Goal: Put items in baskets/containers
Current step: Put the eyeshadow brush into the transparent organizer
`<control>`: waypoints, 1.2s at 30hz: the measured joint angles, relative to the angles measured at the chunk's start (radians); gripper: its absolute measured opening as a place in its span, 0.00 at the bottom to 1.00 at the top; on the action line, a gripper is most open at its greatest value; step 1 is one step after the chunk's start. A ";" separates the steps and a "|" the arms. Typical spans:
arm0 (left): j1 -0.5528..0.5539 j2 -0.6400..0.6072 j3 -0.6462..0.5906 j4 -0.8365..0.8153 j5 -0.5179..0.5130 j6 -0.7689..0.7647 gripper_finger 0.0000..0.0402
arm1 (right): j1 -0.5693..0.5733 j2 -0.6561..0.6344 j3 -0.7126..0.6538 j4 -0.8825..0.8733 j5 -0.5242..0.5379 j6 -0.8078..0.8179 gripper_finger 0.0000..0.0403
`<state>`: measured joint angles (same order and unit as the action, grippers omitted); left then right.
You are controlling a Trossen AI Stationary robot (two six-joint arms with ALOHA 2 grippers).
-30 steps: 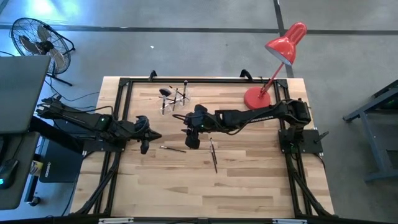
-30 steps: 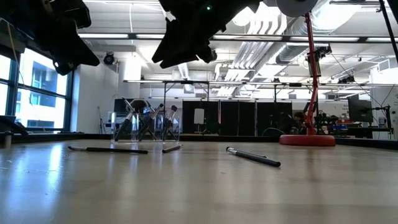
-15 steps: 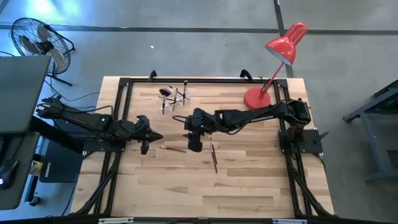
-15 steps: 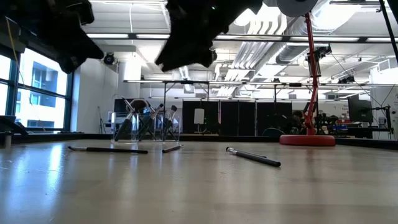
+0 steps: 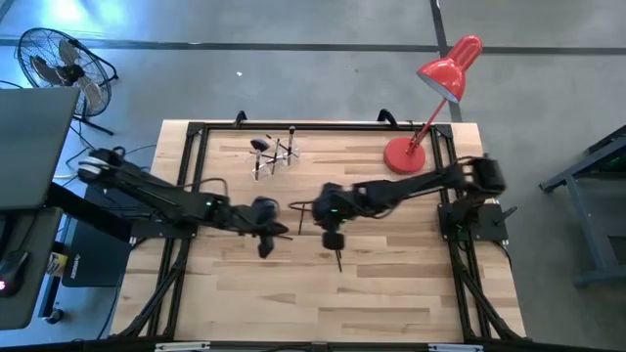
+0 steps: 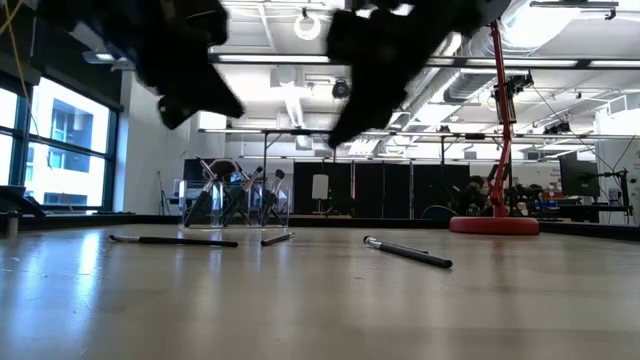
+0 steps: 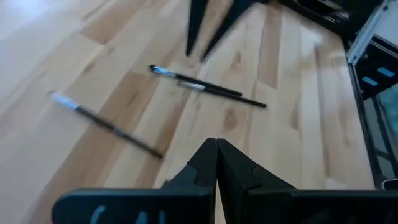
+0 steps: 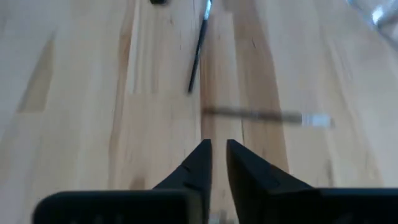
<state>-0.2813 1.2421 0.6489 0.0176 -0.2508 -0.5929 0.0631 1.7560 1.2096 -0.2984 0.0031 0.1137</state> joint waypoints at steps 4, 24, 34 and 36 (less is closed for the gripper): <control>0.000 0.105 0.105 -0.026 0.008 0.014 0.00 | -0.002 -0.206 -0.278 0.144 -0.006 0.081 0.03; 0.088 0.121 0.157 -0.238 -0.004 -0.017 0.00 | 0.049 -0.306 -0.544 0.666 0.069 0.066 0.22; 0.055 -0.116 -0.046 -0.237 0.004 -0.048 0.00 | 0.048 0.071 -0.099 0.361 0.069 0.040 0.32; 0.049 -0.181 -0.094 -0.265 0.001 -0.056 0.00 | 0.048 0.137 -0.010 0.304 0.071 0.035 0.32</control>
<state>-0.2321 1.0607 0.5551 -0.2471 -0.2497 -0.6492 0.1109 1.8933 1.1995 0.0055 0.0744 0.1490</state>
